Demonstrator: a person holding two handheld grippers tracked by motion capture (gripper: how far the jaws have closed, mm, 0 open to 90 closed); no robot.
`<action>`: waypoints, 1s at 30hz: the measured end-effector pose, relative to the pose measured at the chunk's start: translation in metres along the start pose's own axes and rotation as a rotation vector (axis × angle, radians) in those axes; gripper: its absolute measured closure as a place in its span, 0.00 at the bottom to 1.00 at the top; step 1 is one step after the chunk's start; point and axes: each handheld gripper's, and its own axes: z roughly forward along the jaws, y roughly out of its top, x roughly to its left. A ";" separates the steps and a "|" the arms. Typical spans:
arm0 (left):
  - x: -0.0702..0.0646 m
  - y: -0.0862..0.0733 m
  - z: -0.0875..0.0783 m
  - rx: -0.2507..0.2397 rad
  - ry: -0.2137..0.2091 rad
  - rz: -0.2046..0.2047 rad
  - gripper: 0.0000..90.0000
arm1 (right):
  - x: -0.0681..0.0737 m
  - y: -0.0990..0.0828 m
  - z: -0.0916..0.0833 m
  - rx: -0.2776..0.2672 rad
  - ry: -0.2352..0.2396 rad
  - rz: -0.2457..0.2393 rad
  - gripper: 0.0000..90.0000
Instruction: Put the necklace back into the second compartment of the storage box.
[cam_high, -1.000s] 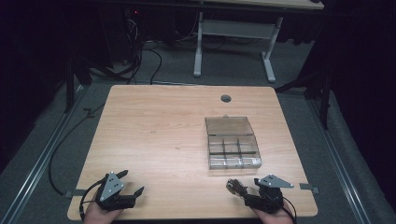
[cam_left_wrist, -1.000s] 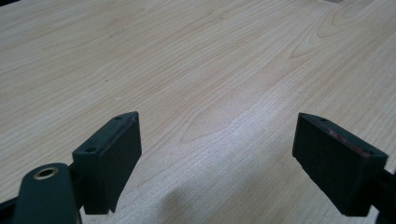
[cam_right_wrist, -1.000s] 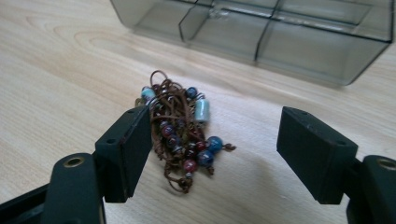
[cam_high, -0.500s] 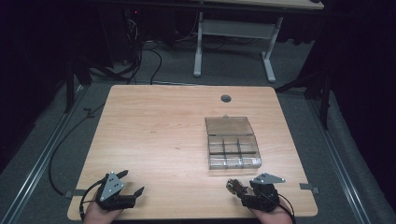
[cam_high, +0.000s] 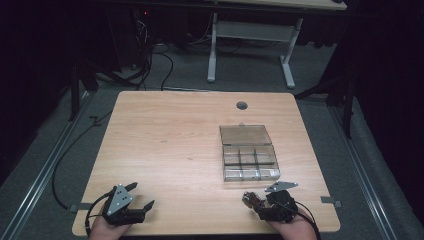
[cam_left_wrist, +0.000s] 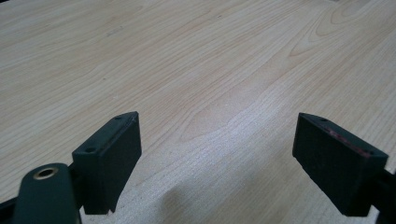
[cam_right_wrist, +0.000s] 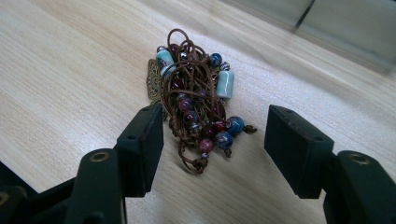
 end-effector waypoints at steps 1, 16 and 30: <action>0.000 0.000 0.000 0.000 0.000 0.000 0.18 | 0.000 0.001 0.000 0.010 -0.001 -0.009 0.42; 0.000 0.000 0.000 0.002 0.000 0.002 0.18 | -0.001 0.018 -0.002 0.111 0.009 -0.062 0.45; 0.000 0.000 0.000 -0.003 0.003 -0.004 0.18 | -0.001 0.037 -0.004 0.193 0.031 -0.100 0.49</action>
